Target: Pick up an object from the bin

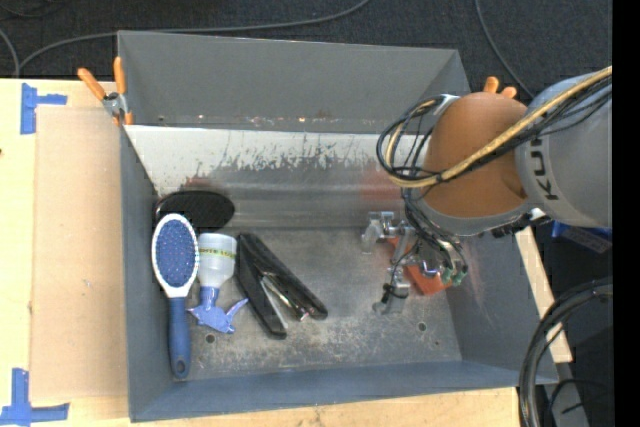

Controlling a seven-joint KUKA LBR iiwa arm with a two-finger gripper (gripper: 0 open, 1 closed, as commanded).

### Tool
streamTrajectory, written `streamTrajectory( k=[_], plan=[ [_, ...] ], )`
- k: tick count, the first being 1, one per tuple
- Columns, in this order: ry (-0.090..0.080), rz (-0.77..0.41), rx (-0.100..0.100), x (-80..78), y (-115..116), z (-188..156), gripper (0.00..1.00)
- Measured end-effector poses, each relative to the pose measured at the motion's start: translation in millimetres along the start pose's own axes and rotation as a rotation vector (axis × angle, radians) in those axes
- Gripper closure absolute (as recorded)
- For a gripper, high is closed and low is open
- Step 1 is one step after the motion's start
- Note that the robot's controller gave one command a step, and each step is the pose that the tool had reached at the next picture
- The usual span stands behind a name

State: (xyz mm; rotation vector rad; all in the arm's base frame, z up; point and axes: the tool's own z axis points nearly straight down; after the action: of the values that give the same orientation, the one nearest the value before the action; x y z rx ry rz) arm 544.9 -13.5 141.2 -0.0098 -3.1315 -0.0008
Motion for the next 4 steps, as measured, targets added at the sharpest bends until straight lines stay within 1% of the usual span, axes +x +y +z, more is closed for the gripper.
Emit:
streamTrajectory(
  k=[1, 2, 3, 4],
  plan=[
    [-0.008, -0.001, 0.000, -1.8, 0.0, -4.4, 0.00],
    [-0.011, -0.147, -0.021, -45.5, -105.7, 68.6, 0.00],
    [-0.013, -0.152, -0.019, -47.8, -107.1, 67.9, 0.00],
    [-0.009, -0.774, -0.004, -74.5, -114.0, 41.7, 0.00]
  ],
)
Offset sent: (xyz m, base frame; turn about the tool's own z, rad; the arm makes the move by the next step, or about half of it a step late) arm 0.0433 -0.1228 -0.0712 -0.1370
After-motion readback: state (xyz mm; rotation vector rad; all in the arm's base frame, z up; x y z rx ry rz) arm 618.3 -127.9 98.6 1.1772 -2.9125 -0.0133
